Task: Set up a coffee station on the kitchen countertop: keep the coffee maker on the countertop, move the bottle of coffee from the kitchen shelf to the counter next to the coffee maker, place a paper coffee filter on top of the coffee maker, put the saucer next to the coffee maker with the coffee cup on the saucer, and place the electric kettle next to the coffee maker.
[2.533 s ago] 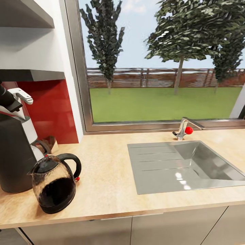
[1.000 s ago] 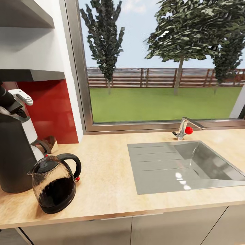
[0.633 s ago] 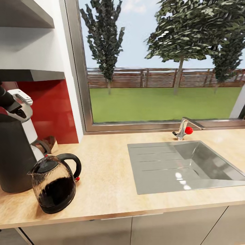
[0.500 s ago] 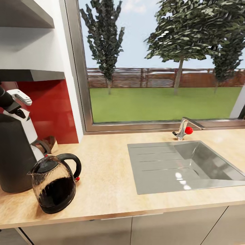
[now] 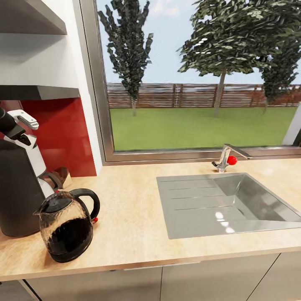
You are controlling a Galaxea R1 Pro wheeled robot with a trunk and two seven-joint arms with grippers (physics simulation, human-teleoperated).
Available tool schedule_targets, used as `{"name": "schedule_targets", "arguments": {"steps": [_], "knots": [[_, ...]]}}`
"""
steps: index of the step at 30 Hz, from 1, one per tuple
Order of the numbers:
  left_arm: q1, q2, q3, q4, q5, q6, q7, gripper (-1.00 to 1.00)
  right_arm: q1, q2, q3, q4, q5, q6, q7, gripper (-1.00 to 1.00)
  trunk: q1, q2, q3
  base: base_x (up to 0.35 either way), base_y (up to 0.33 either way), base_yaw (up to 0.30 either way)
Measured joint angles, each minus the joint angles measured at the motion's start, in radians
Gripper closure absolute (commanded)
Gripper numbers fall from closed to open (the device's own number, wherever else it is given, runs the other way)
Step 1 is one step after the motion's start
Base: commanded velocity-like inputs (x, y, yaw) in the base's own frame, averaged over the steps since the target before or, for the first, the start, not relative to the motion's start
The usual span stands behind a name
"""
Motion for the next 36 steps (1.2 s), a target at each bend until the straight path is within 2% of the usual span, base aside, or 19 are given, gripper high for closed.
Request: {"name": "schedule_targets", "arguments": {"steps": [12, 15, 17, 21, 36], "knots": [[0.0, 0.0, 0.0, 0.0, 0.001, 0.0, 0.0, -1.0, 0.0, 0.0, 0.0, 0.0, 0.0, 0.0, 0.0, -1.0, 0.0, 0.0, 0.0, 0.0, 0.0, 0.0], [0.0, 0.0, 0.0, 0.0, 0.008, 0.0, -0.001, -1.0, 0.0, 0.0, 0.0, 0.0, 0.0, -0.001, 0.0, -1.0, 0.0, 0.0, 0.001, 0.0, 0.0, 0.0], [0.0, 0.0, 0.001, 0.0, 0.03, 0.0, -0.002, -1.0, 0.0, 0.0, 0.0, 0.0, 0.0, -0.001, 0.0, -1.0, 0.0, 0.0, 0.002, 0.0, 0.0, 0.0], [0.0, 0.0, 0.002, 0.0, 0.037, -0.001, -0.003, -1.0, 0.0, 0.0, 0.0, 0.0, 0.0, -0.001, 0.0, -1.0, 0.0, 0.0, 0.003, 0.0, 0.0, 0.0], [0.0, 0.0, 0.002, 0.0, 0.039, -0.001, -0.003, -1.0, 0.0, 0.0, 0.0, 0.0, 0.0, -0.001, 0.0, -1.0, 0.0, 0.0, 0.008, 0.0, 0.0, 0.0]]}}
